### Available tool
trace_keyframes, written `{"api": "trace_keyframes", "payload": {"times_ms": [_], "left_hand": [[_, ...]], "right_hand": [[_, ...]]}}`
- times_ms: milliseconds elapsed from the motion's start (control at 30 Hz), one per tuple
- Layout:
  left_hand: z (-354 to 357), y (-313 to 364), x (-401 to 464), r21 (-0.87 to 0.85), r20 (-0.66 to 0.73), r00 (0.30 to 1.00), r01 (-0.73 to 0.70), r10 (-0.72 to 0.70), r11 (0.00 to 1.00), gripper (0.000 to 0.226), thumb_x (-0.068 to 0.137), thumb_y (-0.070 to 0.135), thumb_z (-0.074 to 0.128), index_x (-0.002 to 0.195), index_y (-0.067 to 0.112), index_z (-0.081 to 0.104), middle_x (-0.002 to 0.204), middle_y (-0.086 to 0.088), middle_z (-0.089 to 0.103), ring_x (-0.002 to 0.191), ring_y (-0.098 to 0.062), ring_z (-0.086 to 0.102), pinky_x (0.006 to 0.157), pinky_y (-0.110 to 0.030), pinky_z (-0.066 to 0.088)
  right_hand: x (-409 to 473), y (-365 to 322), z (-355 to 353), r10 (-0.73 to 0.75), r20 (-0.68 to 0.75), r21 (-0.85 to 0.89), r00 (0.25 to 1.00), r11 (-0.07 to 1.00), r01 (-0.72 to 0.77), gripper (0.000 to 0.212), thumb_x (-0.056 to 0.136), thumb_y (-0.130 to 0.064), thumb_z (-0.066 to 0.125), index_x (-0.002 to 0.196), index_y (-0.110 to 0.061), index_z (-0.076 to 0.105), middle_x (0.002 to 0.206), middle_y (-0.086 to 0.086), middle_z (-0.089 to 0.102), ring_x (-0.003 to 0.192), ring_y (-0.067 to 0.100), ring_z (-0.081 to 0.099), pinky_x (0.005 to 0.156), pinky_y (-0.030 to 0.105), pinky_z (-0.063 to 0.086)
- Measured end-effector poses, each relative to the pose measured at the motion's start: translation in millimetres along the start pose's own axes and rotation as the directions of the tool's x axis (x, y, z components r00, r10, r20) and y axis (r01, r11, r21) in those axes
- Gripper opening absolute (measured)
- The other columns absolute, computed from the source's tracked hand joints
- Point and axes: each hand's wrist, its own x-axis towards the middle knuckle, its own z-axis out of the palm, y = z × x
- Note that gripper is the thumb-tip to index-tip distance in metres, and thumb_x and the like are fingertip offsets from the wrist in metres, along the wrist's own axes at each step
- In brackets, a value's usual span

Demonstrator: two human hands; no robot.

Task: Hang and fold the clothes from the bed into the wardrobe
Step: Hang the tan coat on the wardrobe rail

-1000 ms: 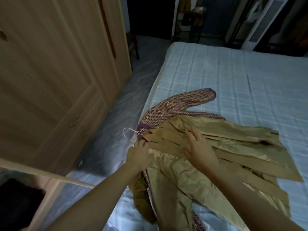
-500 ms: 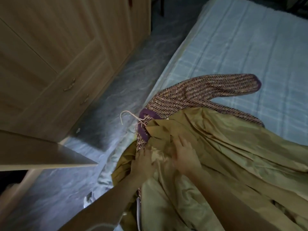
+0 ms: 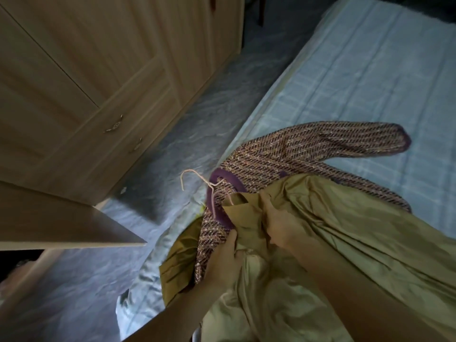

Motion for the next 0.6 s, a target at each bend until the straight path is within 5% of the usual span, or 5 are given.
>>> {"api": "trace_keyframes", "payload": {"times_ms": [133,267,400,467,600], "left_hand": [[-23.9,27.0,-14.5,0.089,0.037,0.981,-0.194,0.191,0.977,0.043,0.095,0.042,0.045,0.137,0.034,0.041,0.114,0.005,0.068,0.097,-0.018,0.066,0.076,-0.038,0.053],[-46.3,63.2,-38.8,0.213,0.002,0.953,-0.297,0.304,0.931,0.036,0.095,0.047,0.044,0.130,0.040,0.043,0.110,0.008,0.068,0.095,-0.020,0.066,0.072,-0.038,0.053],[-68.7,101.4,-69.6,0.288,0.010,0.931,-0.353,0.366,0.890,0.031,0.090,0.046,0.042,0.120,0.038,0.048,0.106,0.007,0.069,0.094,-0.021,0.066,0.073,-0.038,0.054],[-84.1,122.9,-84.1,0.357,0.034,0.909,-0.398,0.415,0.845,0.028,0.088,0.045,0.040,0.113,0.036,0.046,0.103,0.005,0.068,0.094,-0.025,0.065,0.072,-0.040,0.054],[-123.6,177.5,-117.7,0.462,0.041,0.853,-0.478,0.521,0.747,0.022,0.092,0.033,0.047,0.113,0.030,0.054,0.107,0.001,0.066,0.098,-0.022,0.059,0.066,-0.031,0.042]], "right_hand": [[-25.2,6.4,-23.8,-0.043,-0.110,-0.071,0.993,0.997,0.035,0.068,0.091,-0.014,0.046,0.150,-0.032,0.018,0.128,0.015,0.049,0.102,0.032,0.058,0.078,0.036,0.048],[-68.7,9.1,-58.6,-0.149,-0.364,-0.249,0.919,0.967,0.058,0.040,0.090,-0.024,0.049,0.130,-0.028,0.050,0.125,0.006,0.039,0.114,0.027,0.043,0.087,0.037,0.042],[-118.1,15.9,-103.3,-0.274,-0.366,-0.396,0.890,0.911,0.118,0.042,0.087,-0.021,0.053,0.128,-0.030,0.051,0.137,-0.007,0.043,0.125,0.018,0.041,0.101,0.038,0.029],[-143.1,22.8,-122.6,-0.318,-0.392,-0.424,0.863,0.895,0.138,0.036,0.092,-0.026,0.045,0.127,-0.033,0.050,0.127,-0.009,0.054,0.119,0.016,0.049,0.104,0.037,0.025],[-198.4,26.4,-168.1,-0.367,-0.479,-0.368,0.797,0.909,0.197,0.026,0.098,-0.035,0.041,0.120,-0.027,0.051,0.118,-0.002,0.057,0.108,0.021,0.054,0.079,0.034,0.040]]}}
